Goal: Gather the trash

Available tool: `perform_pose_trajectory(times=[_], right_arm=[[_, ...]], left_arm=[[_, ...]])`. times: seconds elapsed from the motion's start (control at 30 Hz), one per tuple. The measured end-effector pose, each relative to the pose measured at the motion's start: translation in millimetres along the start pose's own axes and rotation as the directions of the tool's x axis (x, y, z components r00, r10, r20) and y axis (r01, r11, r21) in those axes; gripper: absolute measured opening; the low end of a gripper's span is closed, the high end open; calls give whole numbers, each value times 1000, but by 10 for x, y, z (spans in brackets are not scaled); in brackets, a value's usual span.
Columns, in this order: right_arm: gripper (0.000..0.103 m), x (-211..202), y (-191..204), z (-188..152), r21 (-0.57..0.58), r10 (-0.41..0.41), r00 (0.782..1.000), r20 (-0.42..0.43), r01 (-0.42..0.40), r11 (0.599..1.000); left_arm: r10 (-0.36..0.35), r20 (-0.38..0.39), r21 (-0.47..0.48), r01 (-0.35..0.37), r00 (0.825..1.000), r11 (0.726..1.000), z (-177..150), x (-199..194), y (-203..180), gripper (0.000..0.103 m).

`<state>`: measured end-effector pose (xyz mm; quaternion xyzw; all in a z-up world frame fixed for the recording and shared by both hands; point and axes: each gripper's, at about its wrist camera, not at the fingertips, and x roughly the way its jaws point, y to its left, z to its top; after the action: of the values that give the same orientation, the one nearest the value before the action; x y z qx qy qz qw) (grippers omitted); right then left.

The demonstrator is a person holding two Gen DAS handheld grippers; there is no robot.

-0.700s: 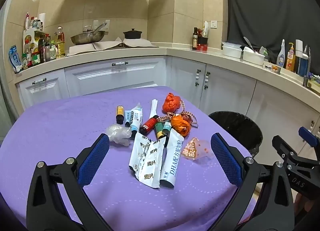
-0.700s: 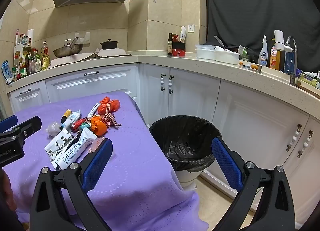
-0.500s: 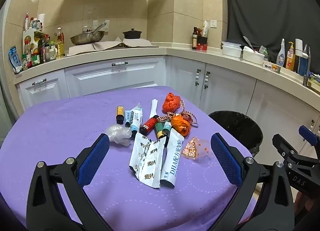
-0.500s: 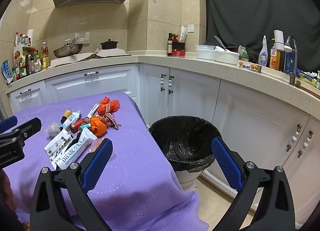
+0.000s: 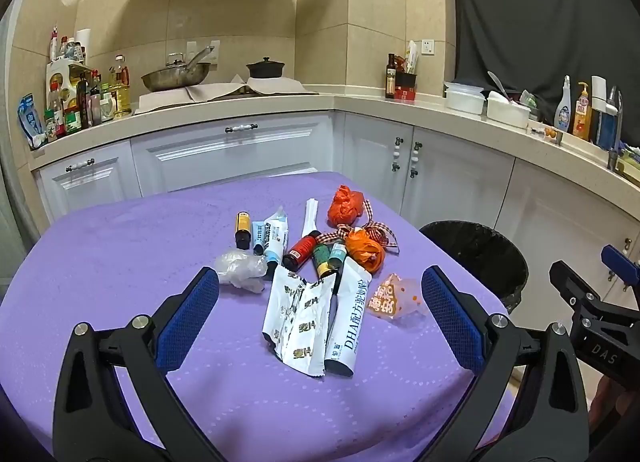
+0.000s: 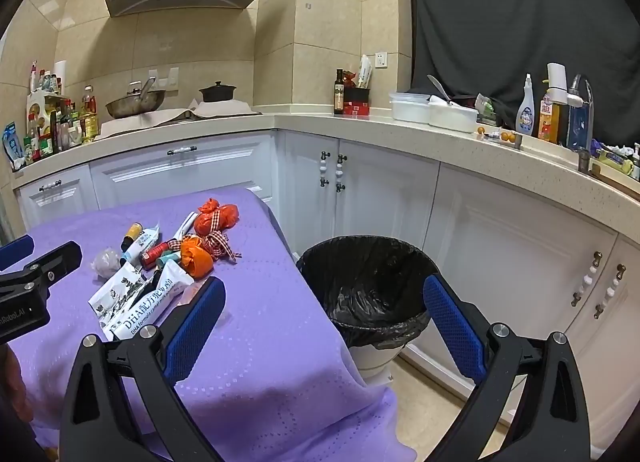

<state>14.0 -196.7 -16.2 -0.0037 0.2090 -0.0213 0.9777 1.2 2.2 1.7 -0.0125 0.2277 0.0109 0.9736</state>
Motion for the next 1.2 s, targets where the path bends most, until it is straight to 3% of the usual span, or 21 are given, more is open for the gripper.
perform_pose_trajectory(times=[1.2], right_arm=[[97,-11,19,-7,-1,-2,1000,2,2,1000]], left_arm=[[8,-4,-1,-8,1000,1000,-31,13,50,99]])
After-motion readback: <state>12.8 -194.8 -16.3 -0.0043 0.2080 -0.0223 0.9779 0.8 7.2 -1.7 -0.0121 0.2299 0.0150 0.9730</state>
